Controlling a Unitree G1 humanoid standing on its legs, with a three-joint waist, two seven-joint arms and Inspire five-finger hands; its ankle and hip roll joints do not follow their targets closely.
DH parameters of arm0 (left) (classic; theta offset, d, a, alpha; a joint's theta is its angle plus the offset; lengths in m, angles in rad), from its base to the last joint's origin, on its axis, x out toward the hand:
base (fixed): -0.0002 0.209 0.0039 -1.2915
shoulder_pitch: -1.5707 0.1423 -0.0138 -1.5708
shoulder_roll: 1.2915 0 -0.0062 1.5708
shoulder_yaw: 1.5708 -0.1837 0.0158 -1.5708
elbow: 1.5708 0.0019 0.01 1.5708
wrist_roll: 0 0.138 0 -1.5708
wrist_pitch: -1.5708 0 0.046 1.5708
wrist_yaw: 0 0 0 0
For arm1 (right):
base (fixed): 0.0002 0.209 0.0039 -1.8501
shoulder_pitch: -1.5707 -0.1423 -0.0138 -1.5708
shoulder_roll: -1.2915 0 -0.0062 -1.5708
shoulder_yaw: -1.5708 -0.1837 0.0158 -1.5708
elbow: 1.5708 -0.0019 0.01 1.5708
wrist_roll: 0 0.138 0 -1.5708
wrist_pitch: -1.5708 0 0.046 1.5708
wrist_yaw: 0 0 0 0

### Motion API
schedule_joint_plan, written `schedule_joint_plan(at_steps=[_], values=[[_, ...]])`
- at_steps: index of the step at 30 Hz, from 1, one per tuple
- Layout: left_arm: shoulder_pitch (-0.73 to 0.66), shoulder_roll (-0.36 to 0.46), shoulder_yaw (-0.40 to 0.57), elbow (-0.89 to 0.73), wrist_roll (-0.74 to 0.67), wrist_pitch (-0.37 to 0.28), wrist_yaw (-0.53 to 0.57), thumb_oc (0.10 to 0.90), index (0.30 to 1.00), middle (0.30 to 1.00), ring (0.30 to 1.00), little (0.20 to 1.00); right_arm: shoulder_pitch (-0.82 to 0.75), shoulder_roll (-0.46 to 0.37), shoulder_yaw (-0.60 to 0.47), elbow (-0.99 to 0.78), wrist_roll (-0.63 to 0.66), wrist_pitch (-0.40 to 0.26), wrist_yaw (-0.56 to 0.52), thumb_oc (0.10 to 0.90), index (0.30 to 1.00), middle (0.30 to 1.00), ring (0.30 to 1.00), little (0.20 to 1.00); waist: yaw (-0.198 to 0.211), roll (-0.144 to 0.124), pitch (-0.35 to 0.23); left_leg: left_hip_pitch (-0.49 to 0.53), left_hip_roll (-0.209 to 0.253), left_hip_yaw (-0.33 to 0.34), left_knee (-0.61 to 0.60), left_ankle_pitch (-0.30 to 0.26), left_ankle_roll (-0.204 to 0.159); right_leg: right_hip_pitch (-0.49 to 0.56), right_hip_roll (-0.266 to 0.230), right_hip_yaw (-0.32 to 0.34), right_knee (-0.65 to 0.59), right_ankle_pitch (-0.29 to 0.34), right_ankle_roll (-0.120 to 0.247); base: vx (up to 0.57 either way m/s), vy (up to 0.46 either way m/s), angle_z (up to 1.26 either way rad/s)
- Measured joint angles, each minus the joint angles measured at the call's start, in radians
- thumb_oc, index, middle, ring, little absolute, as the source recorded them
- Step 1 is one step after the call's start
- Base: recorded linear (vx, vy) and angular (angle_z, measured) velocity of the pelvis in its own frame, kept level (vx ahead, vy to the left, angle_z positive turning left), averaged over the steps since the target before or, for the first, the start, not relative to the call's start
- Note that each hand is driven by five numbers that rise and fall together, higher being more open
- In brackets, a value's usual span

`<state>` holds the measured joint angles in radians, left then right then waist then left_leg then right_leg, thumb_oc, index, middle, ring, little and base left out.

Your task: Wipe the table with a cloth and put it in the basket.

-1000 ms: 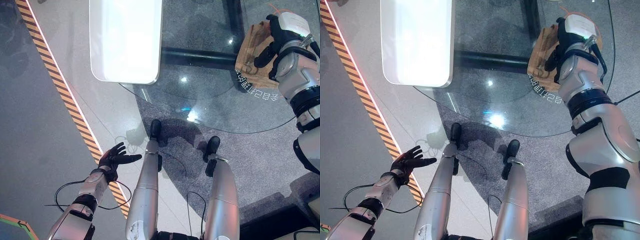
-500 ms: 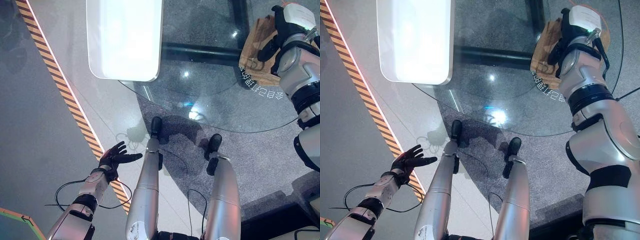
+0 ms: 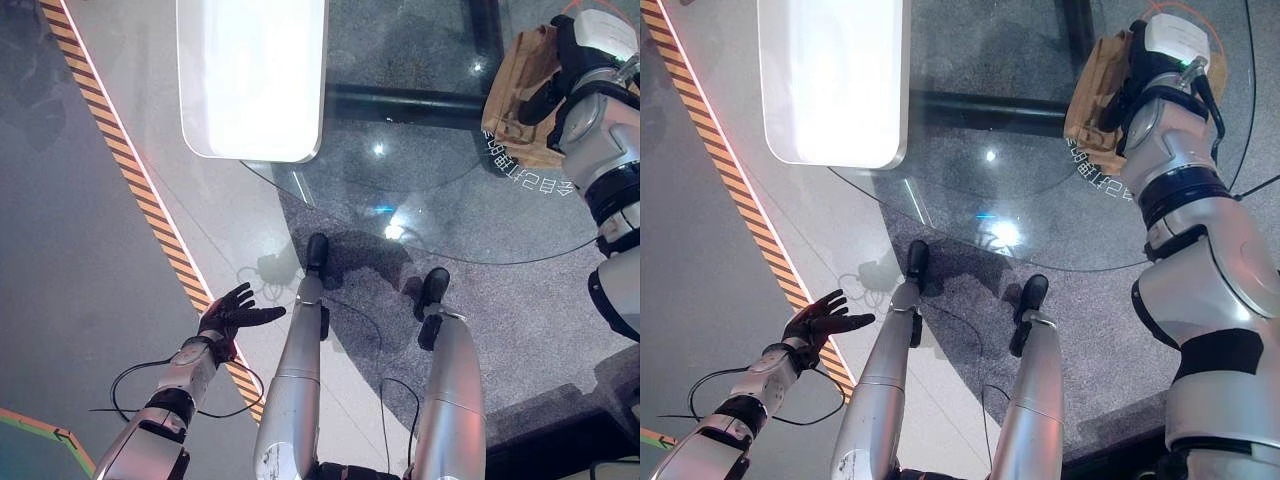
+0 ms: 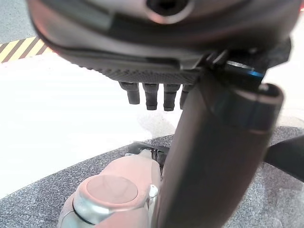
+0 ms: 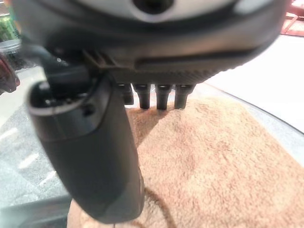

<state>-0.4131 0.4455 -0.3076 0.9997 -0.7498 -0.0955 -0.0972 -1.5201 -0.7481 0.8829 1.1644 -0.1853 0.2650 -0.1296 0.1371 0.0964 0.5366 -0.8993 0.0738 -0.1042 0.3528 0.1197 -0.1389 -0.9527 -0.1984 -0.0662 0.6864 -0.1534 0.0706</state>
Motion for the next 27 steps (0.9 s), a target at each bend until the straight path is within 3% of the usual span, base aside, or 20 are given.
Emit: schedule_joint_plan(at_steps=[13, 14, 15, 16, 27], values=[[0.001, 0.003, -0.020, -0.002, 0.000, 0.001, -0.004, 0.800, 0.900, 0.900, 0.900, 0.900, -0.017, -0.003, 0.024, -0.003, -0.063, -0.016, 0.053, 0.800, 0.900, 0.900, 0.900, 0.900, -0.002, 0.000, 0.000, -0.025, -0.001, -0.011, 0.018, 0.001, -0.002, -0.026, 0.000, -0.002, 0.026, -0.007, -0.007, 0.00, 0.000, 0.00], [0.000, 0.003, -0.022, -0.002, 0.000, 0.001, -0.004, 0.800, 0.900, 0.900, 0.900, 0.900, -0.017, -0.002, 0.024, -0.003, -0.076, -0.017, 0.064, 0.649, 0.771, 0.771, 0.771, 0.749, -0.002, 0.000, 0.000, -0.025, -0.001, -0.011, 0.018, 0.001, -0.002, -0.026, 0.000, -0.002, 0.026, -0.009, -0.010, 0.00, 0.000, 0.00], [0.000, 0.003, -0.022, -0.002, 0.000, 0.001, -0.004, 0.800, 0.900, 0.900, 0.900, 0.900, -0.017, -0.002, 0.024, -0.004, -0.083, -0.017, 0.068, 0.306, 0.476, 0.476, 0.476, 0.406, -0.002, 0.000, 0.000, -0.025, -0.001, -0.011, 0.018, 0.001, -0.002, -0.026, 0.000, -0.002, 0.026, -0.009, -0.010, 0.00, 0.000, 0.00], [0.000, 0.003, -0.022, -0.002, 0.000, 0.001, -0.004, 0.800, 0.900, 0.900, 0.900, 0.900, -0.017, -0.003, 0.024, -0.004, -0.091, -0.017, 0.071, 0.100, 0.300, 0.300, 0.300, 0.200, -0.002, 0.000, 0.000, -0.025, -0.001, -0.011, 0.018, 0.001, -0.002, -0.026, 0.000, -0.002, 0.026, -0.009, -0.010, 0.00, 0.000, 0.00], [0.001, 0.003, -0.022, -0.003, 0.000, 0.001, -0.005, 0.800, 0.900, 0.900, 0.900, 0.900, -0.023, -0.003, 0.027, -0.005, -0.118, -0.017, 0.094, 0.100, 0.300, 0.300, 0.300, 0.200, -0.002, 0.000, 0.000, -0.025, -0.001, -0.011, 0.018, 0.001, -0.003, -0.026, 0.001, -0.003, 0.026, -0.007, -0.006, 0.00, 0.000, 0.00]])
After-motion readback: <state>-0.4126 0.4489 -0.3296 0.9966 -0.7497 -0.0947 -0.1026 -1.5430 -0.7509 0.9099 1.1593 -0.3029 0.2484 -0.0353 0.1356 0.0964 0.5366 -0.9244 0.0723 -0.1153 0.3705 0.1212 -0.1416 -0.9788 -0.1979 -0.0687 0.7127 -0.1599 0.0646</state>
